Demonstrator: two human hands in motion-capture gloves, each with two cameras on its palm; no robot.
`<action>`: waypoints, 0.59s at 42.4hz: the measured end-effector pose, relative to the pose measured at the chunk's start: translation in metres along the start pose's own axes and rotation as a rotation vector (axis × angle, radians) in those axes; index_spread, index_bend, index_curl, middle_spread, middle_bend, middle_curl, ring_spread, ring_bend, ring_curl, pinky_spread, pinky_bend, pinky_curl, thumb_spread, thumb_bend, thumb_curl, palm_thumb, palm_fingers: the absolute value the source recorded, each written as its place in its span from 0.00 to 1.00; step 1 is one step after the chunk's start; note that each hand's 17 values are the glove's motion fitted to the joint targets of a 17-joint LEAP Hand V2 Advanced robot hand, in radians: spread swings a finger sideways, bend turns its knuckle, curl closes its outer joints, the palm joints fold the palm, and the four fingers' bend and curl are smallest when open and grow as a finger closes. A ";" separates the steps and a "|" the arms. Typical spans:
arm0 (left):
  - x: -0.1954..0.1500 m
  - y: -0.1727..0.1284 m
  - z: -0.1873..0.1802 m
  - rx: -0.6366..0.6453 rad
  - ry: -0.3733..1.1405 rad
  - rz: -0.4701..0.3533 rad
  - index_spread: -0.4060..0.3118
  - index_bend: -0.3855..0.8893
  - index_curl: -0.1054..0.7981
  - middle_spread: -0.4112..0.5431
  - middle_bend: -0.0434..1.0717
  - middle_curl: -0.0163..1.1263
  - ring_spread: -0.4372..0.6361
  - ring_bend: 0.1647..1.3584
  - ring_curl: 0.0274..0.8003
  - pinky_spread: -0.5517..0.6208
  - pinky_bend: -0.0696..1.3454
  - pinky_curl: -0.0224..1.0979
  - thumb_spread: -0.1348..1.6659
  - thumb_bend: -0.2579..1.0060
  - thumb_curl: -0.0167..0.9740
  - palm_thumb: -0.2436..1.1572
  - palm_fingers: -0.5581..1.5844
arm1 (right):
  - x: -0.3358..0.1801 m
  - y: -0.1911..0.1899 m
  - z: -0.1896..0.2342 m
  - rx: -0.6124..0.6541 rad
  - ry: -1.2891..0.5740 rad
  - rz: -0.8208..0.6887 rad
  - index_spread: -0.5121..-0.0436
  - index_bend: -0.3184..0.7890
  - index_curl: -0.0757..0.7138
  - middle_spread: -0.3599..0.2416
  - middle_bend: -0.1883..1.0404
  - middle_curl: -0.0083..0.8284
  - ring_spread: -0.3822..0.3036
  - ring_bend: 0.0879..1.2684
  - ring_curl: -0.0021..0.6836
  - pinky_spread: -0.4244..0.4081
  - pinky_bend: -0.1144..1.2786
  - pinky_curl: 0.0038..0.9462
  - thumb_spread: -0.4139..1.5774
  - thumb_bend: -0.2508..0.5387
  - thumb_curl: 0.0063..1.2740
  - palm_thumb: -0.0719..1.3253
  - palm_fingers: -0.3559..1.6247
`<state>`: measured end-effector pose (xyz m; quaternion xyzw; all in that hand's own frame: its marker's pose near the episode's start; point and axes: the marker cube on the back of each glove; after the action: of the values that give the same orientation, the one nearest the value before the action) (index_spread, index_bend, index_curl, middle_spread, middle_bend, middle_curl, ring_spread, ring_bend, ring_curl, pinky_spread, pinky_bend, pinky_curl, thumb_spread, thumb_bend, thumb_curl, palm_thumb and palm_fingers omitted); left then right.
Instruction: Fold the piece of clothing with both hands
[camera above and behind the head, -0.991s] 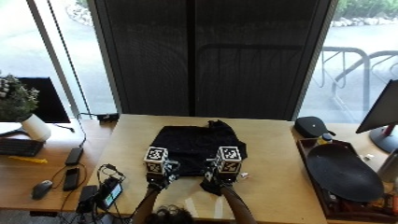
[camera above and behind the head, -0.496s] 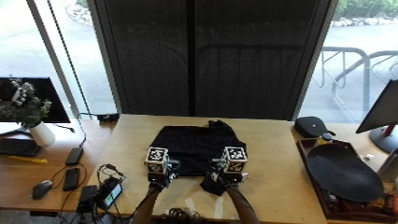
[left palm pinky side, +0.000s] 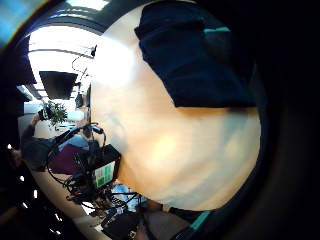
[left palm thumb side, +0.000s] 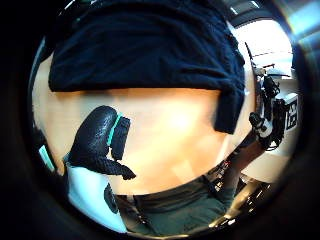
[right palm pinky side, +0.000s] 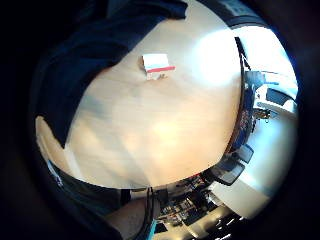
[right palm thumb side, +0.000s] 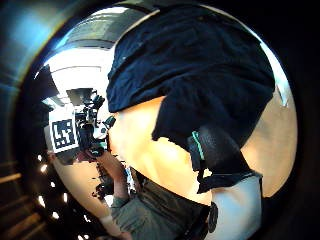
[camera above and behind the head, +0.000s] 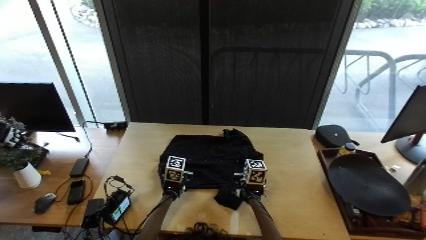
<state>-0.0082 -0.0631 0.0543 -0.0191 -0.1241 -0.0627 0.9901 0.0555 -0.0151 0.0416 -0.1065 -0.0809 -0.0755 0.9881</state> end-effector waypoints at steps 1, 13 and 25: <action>-0.002 -0.001 0.002 -0.016 -0.019 -0.009 0.45 0.37 0.38 0.35 0.33 0.38 0.45 0.41 0.39 0.72 0.33 0.27 0.69 0.21 0.34 0.48 0.48 | 0.008 0.000 0.005 -0.039 0.053 0.084 0.42 0.39 0.41 0.76 0.30 0.32 0.83 0.21 0.40 0.79 0.60 0.38 0.81 0.38 0.26 0.49 0.18; -0.002 -0.001 0.030 -0.145 0.036 0.047 0.38 0.45 0.42 0.26 0.34 0.39 0.33 0.41 0.41 0.66 0.29 0.28 0.69 0.20 0.35 0.54 0.54 | 0.023 -0.002 0.035 -0.328 0.060 0.132 0.52 0.47 0.44 0.78 0.29 0.33 0.81 0.20 0.41 0.73 0.58 0.37 0.79 0.39 0.29 0.60 0.19; -0.005 -0.012 0.031 0.170 -0.099 0.038 0.24 0.54 0.53 0.18 0.28 0.39 0.19 0.38 0.41 0.55 0.16 0.25 0.71 0.19 0.35 0.56 0.69 | 0.015 -0.027 0.033 0.025 0.054 -0.058 0.45 0.60 0.53 0.62 0.28 0.34 0.60 0.22 0.41 0.63 0.46 0.31 0.78 0.36 0.28 0.66 0.37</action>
<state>-0.0223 -0.0731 0.0829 0.0594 -0.1774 -0.0321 0.9818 0.0607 -0.0360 0.0812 -0.0895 -0.0583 -0.1059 0.9886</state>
